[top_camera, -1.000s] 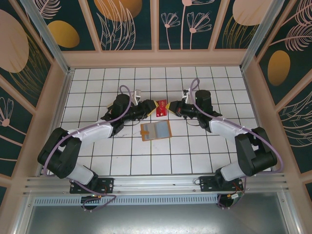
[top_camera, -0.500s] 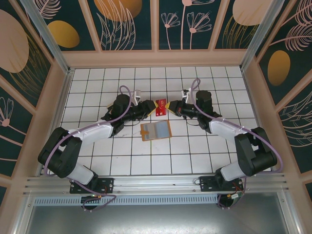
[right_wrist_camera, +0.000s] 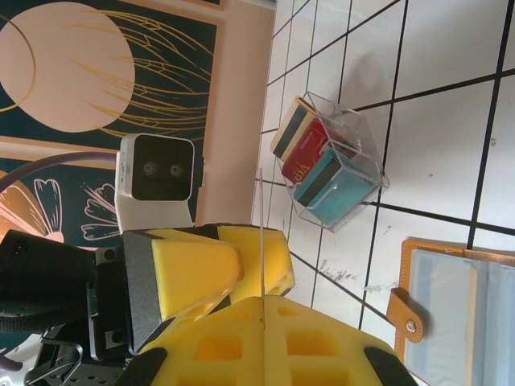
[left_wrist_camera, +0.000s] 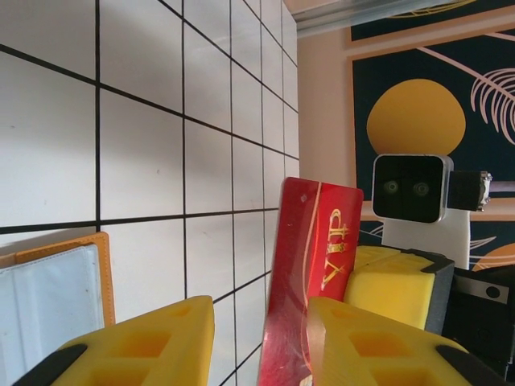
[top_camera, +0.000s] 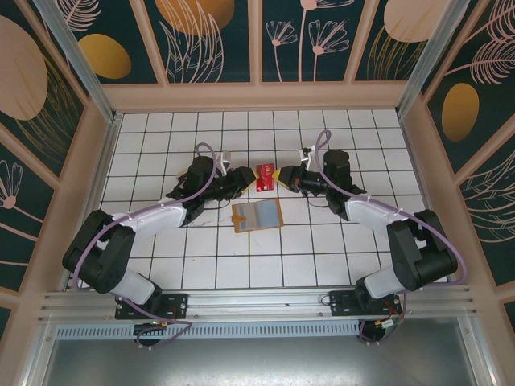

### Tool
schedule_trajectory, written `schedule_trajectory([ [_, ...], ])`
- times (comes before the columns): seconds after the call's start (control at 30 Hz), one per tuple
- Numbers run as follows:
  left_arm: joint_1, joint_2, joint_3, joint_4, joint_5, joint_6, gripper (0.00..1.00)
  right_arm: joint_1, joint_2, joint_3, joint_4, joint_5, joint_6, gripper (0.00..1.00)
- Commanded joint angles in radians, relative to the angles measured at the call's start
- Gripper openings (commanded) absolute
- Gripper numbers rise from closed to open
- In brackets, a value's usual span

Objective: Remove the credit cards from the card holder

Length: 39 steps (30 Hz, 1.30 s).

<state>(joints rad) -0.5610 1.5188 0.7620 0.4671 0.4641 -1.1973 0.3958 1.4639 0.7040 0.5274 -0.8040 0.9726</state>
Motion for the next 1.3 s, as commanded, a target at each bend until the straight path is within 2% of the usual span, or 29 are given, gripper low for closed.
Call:
schedule_trajectory([
  [0.0, 0.012, -0.024, -0.025, 0.015, 0.001, 0.009, 0.36, -0.002, -0.007, -0.012, 0.041, -0.015, 0.002, 0.0],
  [0.27, 0.011, -0.014, -0.048, 0.175, 0.083, -0.043, 0.32, 0.015, 0.022, -0.005, 0.065, -0.031, 0.012, 0.0],
  [0.63, 0.01, -0.012, -0.055, 0.224, 0.107, -0.058, 0.26, 0.023, 0.037, 0.002, 0.081, -0.038, 0.018, 0.0],
  [0.73, 0.01, -0.012, -0.056, 0.239, 0.114, -0.061, 0.19, 0.023, 0.039, 0.002, 0.083, -0.043, 0.017, 0.0],
  [0.9, 0.012, -0.02, -0.06, 0.239, 0.112, -0.055, 0.0, 0.028, 0.033, 0.003, 0.087, -0.043, 0.011, 0.0],
  [1.07, 0.014, -0.039, -0.049, 0.175, 0.103, -0.012, 0.0, 0.028, 0.017, 0.006, 0.038, -0.02, -0.022, 0.24],
  [1.17, 0.018, -0.057, -0.026, 0.074, 0.1, 0.066, 0.0, 0.031, -0.018, 0.027, -0.072, 0.055, -0.091, 0.49],
  [1.27, 0.022, -0.079, 0.031, -0.132, 0.063, 0.217, 0.0, 0.035, -0.062, 0.052, -0.174, 0.116, -0.16, 0.69],
])
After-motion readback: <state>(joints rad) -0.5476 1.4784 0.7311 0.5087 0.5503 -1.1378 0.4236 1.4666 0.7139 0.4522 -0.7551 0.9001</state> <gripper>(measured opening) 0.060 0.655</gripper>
